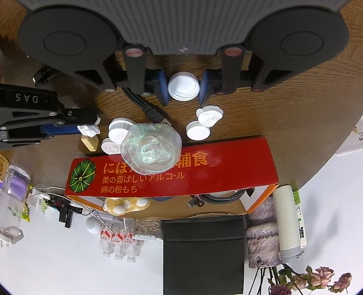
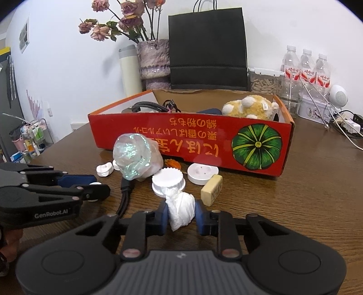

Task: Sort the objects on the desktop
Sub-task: 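Grasp a white bottle cap with the left gripper while the right grasps the white tissue, then carry the cap and tissue into the cardboard box and release both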

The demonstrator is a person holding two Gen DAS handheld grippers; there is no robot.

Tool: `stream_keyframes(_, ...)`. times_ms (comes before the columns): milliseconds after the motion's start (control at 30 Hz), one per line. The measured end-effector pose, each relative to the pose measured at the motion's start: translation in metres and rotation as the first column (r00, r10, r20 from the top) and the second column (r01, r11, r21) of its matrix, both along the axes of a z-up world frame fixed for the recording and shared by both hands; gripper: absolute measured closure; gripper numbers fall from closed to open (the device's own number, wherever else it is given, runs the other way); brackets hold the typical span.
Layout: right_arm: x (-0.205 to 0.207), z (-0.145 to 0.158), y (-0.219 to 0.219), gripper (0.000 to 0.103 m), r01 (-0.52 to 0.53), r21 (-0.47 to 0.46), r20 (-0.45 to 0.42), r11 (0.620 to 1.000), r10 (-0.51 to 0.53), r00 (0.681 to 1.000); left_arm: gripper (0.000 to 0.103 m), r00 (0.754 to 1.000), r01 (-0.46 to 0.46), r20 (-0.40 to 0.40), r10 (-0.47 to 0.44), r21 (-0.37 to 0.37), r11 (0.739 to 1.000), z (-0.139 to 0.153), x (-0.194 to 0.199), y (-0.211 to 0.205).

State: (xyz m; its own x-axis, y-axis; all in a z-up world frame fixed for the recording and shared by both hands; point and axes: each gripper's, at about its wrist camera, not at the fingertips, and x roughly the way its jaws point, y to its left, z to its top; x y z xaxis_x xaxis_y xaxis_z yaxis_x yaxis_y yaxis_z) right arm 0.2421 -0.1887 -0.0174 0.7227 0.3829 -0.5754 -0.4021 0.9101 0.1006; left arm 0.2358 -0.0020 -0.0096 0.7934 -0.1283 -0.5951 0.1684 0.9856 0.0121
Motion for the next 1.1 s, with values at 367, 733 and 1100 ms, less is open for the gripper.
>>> stream_keyframes(367,-0.008,0.032,-0.003,0.08,0.006,0.035,0.114,0.999,-0.01,0.993,0.074,0.995,-0.01,0.102,0.012,-0.021,1.0,0.033,-0.006,0.002)
stream_keyframes(733,0.025,0.088,-0.002,0.08,0.035,0.038,0.255,0.999,-0.044,0.966,0.074,0.954,0.051,0.296,-0.044,-0.017,0.999,0.1,0.025,-0.028)
stream_keyframes(1100,0.084,0.094,-0.016,0.08,0.097,0.029,0.27,0.995,-0.102,0.957,0.074,0.958,0.013,0.286,0.012,-0.087,0.996,0.099,0.094,-0.04)
